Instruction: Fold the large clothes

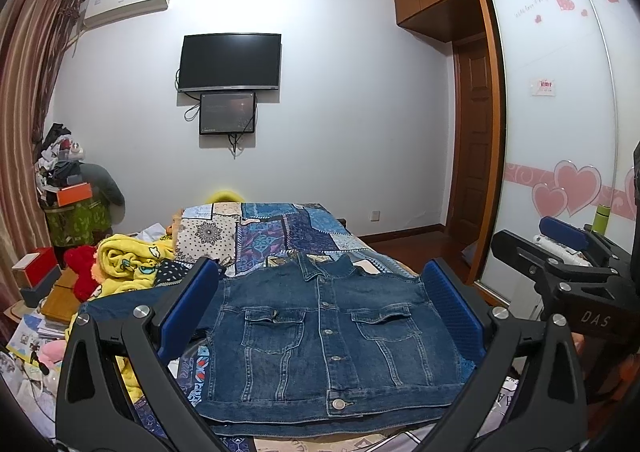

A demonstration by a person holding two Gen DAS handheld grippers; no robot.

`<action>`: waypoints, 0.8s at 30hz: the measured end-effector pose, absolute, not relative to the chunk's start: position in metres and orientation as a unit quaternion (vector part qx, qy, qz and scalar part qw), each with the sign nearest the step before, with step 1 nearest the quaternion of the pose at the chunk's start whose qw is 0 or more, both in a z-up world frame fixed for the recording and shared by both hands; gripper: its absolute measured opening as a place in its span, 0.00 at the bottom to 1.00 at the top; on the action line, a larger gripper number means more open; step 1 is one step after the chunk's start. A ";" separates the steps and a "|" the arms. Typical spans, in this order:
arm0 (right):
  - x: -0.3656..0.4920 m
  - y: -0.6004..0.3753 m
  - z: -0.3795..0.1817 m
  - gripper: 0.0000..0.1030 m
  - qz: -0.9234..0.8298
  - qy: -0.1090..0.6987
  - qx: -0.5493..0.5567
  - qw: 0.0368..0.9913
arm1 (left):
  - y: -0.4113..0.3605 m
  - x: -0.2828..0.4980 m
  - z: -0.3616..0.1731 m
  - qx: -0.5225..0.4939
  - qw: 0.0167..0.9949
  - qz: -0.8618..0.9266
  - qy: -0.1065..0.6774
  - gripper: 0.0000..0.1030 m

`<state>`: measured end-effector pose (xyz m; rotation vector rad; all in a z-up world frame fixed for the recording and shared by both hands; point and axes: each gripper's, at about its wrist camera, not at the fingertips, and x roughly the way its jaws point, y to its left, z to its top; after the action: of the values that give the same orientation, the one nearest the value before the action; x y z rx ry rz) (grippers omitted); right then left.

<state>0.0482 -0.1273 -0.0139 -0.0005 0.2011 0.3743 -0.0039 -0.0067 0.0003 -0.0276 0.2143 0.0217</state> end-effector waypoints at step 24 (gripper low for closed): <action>0.050 -0.127 -0.015 1.00 0.187 0.104 0.002 0.977 | -0.006 -0.001 -0.002 -0.020 0.993 0.011 0.112 1.00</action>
<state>0.0496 -0.1271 -0.0146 0.0034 0.2101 0.3767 -0.0007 -0.0060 -0.0017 -0.0397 0.2236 0.0229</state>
